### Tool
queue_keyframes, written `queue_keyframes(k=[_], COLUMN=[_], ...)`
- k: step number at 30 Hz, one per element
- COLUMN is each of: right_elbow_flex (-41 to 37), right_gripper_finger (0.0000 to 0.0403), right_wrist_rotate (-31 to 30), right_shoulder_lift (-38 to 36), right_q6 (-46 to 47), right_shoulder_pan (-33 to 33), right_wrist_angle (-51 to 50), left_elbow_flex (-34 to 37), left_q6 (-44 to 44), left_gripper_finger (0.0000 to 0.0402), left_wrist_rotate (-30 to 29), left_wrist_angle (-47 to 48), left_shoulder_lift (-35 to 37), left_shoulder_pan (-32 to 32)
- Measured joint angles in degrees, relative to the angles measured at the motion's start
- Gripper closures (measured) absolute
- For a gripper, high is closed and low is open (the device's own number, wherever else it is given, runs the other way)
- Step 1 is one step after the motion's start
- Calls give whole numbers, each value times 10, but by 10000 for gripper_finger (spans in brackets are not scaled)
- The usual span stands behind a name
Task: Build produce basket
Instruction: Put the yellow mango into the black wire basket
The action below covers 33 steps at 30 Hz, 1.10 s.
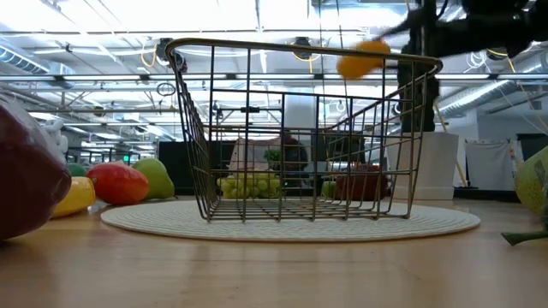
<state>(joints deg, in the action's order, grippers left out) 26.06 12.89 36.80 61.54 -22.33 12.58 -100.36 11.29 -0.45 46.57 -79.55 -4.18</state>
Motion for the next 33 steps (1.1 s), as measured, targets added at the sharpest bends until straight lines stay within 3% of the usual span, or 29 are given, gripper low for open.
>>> queue_keyframes(k=[6, 13, 26, 33], right_elbow_flex=[10, 101, 346, 441], right_gripper_finger=[206, 206, 206, 206], right_wrist_rotate=[-80, -128, -126, -81], right_shoulder_lift=[0, 17, 145, 220], right_q6=[15, -54, -258, -331], right_shoulder_pan=[5, 31, 102, 141], right_wrist_angle=[160, 189, 137, 129], left_elbow_flex=[0, -1, 0, 0], left_q6=[-1, -15, -27, -38], left_gripper_finger=[385, 385, 385, 385], left_wrist_rotate=[34, 56, 80, 82], left_wrist_angle=[3, 3, 16, 18], left_shoulder_lift=[5, 17, 35, 46], left_shoulder_pan=[-13, -29, -45, -45])
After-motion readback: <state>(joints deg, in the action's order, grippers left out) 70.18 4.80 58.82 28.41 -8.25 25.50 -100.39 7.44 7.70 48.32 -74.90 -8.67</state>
